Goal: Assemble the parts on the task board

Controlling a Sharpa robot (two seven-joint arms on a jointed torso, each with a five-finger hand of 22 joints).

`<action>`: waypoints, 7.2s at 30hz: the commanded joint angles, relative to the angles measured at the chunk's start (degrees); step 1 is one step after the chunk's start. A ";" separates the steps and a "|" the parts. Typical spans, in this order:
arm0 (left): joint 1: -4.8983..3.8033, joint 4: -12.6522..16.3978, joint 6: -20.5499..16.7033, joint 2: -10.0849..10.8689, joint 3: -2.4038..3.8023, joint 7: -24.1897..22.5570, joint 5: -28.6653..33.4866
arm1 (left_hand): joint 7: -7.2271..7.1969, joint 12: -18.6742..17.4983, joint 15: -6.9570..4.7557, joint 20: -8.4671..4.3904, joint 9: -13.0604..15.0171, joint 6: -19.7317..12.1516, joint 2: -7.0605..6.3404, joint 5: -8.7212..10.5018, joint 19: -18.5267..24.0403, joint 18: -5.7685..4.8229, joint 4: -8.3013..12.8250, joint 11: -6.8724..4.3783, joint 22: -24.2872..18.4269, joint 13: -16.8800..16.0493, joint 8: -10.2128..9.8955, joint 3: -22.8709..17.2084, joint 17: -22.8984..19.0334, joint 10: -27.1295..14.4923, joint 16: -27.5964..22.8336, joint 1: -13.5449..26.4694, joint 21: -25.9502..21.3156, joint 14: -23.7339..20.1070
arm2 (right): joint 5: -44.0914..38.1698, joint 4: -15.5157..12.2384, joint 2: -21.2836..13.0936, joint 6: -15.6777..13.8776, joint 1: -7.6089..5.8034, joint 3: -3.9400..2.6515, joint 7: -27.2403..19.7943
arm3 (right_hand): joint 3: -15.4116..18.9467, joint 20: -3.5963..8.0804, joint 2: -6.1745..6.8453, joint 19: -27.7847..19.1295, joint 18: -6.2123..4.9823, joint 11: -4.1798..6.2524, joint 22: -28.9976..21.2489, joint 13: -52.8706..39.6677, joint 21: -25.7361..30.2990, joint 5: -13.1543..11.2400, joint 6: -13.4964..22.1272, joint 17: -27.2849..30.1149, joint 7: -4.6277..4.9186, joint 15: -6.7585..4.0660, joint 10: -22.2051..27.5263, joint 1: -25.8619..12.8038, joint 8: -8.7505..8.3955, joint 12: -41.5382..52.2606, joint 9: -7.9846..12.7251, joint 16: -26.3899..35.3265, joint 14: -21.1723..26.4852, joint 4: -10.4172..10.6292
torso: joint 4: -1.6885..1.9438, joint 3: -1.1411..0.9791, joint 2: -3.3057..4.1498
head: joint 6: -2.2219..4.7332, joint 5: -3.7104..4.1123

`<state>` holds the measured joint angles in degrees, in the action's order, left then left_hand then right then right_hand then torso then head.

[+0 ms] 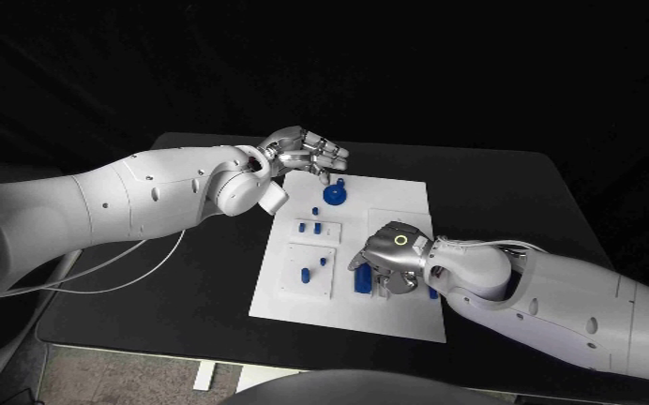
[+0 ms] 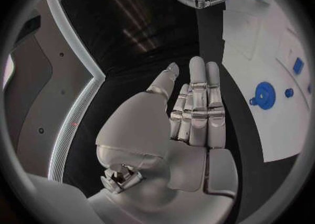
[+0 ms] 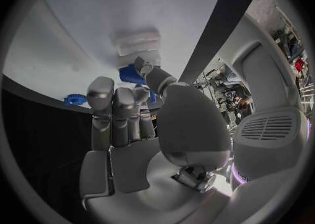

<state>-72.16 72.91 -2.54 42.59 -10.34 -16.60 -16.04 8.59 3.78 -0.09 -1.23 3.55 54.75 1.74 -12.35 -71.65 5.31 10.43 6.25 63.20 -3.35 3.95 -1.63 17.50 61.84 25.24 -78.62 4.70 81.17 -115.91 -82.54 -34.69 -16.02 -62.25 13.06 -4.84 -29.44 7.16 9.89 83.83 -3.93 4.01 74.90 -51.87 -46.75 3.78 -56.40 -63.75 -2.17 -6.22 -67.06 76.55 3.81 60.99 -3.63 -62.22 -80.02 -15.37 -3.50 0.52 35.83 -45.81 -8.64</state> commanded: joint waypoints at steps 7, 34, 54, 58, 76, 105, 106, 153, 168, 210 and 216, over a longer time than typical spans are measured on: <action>-0.09 0.11 0.78 -0.01 0.04 -0.26 0.40 | -0.22 -0.16 0.03 0.12 0.02 -0.34 0.38 0.28 -0.10 -0.04 0.06 0.00 -0.03 0.04 -0.17 0.34 -0.09 0.06 0.35 -0.46 -0.14 -0.36 | 3.76 -1.81 -2.07 -1.81 0.00 -0.01 0.78 | -0.53 0.29 0.49 0.42 0.81 0.03 5.29 0.04 -0.41 0.20 1.20 -0.34 1.57 -0.06 -0.16 0.12 -0.28 -0.35 0.10 -0.15 -0.13 0.53 | 0.00 -0.03 0.00 | 0.28 0.06; -0.09 0.18 0.54 -0.02 0.04 -0.52 0.39 | -0.23 -0.17 0.01 0.09 0.03 -0.15 0.38 0.25 -0.07 -0.03 0.14 -0.01 0.12 0.04 -0.15 0.33 -0.10 0.09 0.34 -0.53 -0.08 -0.37 | 24.77 -6.54 -5.84 -6.52 0.32 -1.78 7.71 | 25.73 -0.21 -1.59 2.19 0.56 -1.56 6.37 -8.14 -6.20 4.24 -12.68 -4.83 3.99 0.65 -4.78 -2.51 -0.07 3.63 -24.55 -1.97 -2.81 16.04 | 0.00 -0.01 0.02 | 0.44 0.45; -0.09 0.19 0.80 -0.15 0.05 -0.47 0.39 | -0.23 -0.17 0.01 0.09 0.03 -0.15 0.38 0.25 -0.07 -0.03 0.14 -0.01 0.12 0.04 -0.15 0.33 -0.10 0.09 0.34 -0.53 -0.08 -0.37 | 19.03 -5.96 -3.19 -4.56 2.81 -1.79 14.34 | 25.04 0.78 -0.73 2.53 1.52 0.29 6.36 -8.81 -5.80 5.63 -15.76 -5.04 0.98 -0.47 -5.68 -2.37 -0.05 3.11 -59.29 -1.48 -3.41 15.60 | 0.06 0.01 0.01 | 0.11 0.50; -0.09 0.17 0.83 -0.14 0.05 -0.46 0.39 | -0.23 -0.17 0.01 0.09 0.03 -0.15 0.38 0.25 -0.07 -0.03 0.14 -0.01 0.12 0.04 -0.15 0.33 -0.10 0.09 0.34 -0.53 -0.08 -0.37 | 18.33 -5.86 -3.06 -4.13 3.02 -1.79 14.63 | 24.77 0.81 -0.80 2.56 1.56 0.32 6.37 -9.03 -5.83 5.62 -15.92 -5.09 0.91 -0.48 -5.87 -2.12 -0.06 3.28 -59.93 -1.52 -3.44 15.30 | 0.00 -0.05 0.04 | 0.07 0.35; -0.09 0.17 0.81 -0.02 0.05 -0.41 0.39 | -0.20 -0.17 0.04 0.12 0.02 -0.39 0.45 0.26 -0.05 -0.03 0.13 0.01 0.18 0.04 -0.17 0.34 -0.09 0.06 0.35 -0.39 -0.12 -0.36 | 16.15 -4.96 -2.43 -4.91 3.59 -1.79 17.24 | 19.63 0.92 -0.02 2.80 1.68 0.41 6.44 -9.59 -6.15 3.46 -16.59 -5.22 0.75 -0.59 -6.74 -2.84 -0.10 3.45 -60.06 -1.51 -3.84 13.72 | 0.01 -0.02 0.00 | 0.11 0.79; -0.09 -0.05 0.34 0.05 0.04 -0.69 0.39 | -0.16 -0.16 0.02 0.10 0.05 0.14 0.43 0.25 -0.07 -0.02 0.17 -0.01 0.25 0.04 -0.11 0.32 -0.08 0.17 0.36 -0.43 -0.12 -0.35 | 46.71 -7.73 -10.44 -11.10 3.36 -6.06 8.35 | 22.58 -0.01 -2.49 2.70 0.68 -1.26 6.38 -9.58 -5.30 5.63 -10.65 -5.23 3.81 0.43 -5.89 -3.02 -0.23 2.95 -34.19 -0.76 -3.48 15.88 | -0.17 -0.03 -0.12 | 1.20 1.56; -0.09 -0.10 0.33 0.04 0.04 -0.71 0.39 | -0.16 -0.16 0.02 0.10 0.05 0.14 0.43 0.25 -0.07 -0.02 0.17 -0.01 0.25 0.04 -0.11 0.32 -0.08 0.17 0.36 -0.43 -0.12 -0.35 | 48.20 -7.88 -11.22 -9.71 3.22 -6.48 8.09 | 21.63 -0.12 -2.72 2.68 0.62 -1.43 6.36 -9.54 -5.26 4.91 -10.60 -5.20 3.94 0.49 -5.87 -3.10 -0.20 2.93 -32.00 -0.74 -3.47 15.54 | -0.20 -0.02 -0.14 | 1.25 1.66; -0.04 -0.28 0.46 -0.29 0.00 -1.00 0.40 | -0.15 -0.17 0.02 0.10 0.04 0.20 0.46 0.27 -0.12 -0.07 0.10 -0.03 0.08 0.04 -0.15 0.32 -0.07 0.25 0.37 -0.19 -0.21 -0.37 | 52.80 -8.68 -16.42 6.22 5.08 -7.96 40.85 | 7.88 -0.80 2.79 3.33 0.90 -2.02 5.53 -10.30 0.24 -1.03 -13.26 -4.75 5.01 1.34 -7.73 -18.55 -0.12 3.26 -0.80 -1.13 -4.08 26.53 | -0.38 0.08 -0.39 | 0.94 3.53; -0.04 -0.21 0.72 -0.19 0.00 -0.84 0.40 | -0.15 -0.17 0.02 0.10 0.04 0.20 0.46 0.27 -0.12 -0.07 0.10 -0.03 0.08 0.04 -0.15 0.32 -0.07 0.25 0.37 -0.19 -0.21 -0.37 | 49.04 -6.90 -14.12 6.00 5.95 -7.67 41.09 | 7.47 -0.82 2.49 3.29 0.94 -1.97 5.62 -10.81 -0.29 -1.03 -13.88 -5.15 4.91 1.35 -7.85 -16.29 -0.09 3.23 -0.87 -1.29 -4.14 23.76 | -0.46 0.07 -0.37 | 0.93 3.32; -0.05 -0.46 0.72 -0.09 0.00 -0.70 0.40 | -0.07 -0.17 0.04 0.12 0.03 -0.12 0.47 0.31 -0.15 -0.07 0.01 0.00 -0.13 0.04 -0.16 0.41 -0.07 0.20 0.36 -0.17 -0.24 -0.37 | 51.91 -7.71 -17.30 0.56 5.97 -7.86 32.86 | -3.20 -0.90 -8.53 3.15 1.43 -1.37 5.78 -12.67 -1.66 0.65 -18.31 -4.32 3.80 1.26 -10.14 -15.01 -0.09 4.26 -0.60 -1.44 -4.23 3.08 | -0.57 0.11 -0.46 | 1.36 2.98; -0.05 -0.51 0.73 -0.09 0.00 -0.71 0.40 | -0.07 -0.17 0.04 0.12 0.03 -0.12 0.47 0.31 -0.15 -0.07 0.01 0.00 -0.13 0.04 -0.16 0.41 -0.07 0.20 0.36 -0.17 -0.24 -0.37 | 52.40 -9.61 -18.31 -0.99 5.64 -8.33 31.15 | -3.24 -0.84 -8.45 3.18 1.43 -1.32 5.83 -12.82 -1.90 1.01 -18.44 -4.29 3.79 1.20 -10.22 -14.81 -0.11 4.35 -0.53 -1.46 -4.22 3.05 | -0.53 0.06 -0.42 | 1.35 3.02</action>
<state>-72.15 72.32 -2.44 42.56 -10.37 -16.76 -16.03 8.59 3.78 -0.09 -1.23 3.55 54.75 1.96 -12.35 -71.65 5.31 10.59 6.25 63.12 -3.35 3.95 -1.47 17.47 61.84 25.24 -78.85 4.70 81.17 -64.15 -91.44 -52.86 -15.12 -56.57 4.81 29.55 -29.36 6.24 2.68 83.94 -3.02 2.37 74.91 -64.62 -48.26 4.46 -74.46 -68.11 1.75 -4.97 -76.51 60.65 3.49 65.15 -4.14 -63.44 -83.71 -8.57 -4.04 0.60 35.38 -44.47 -5.65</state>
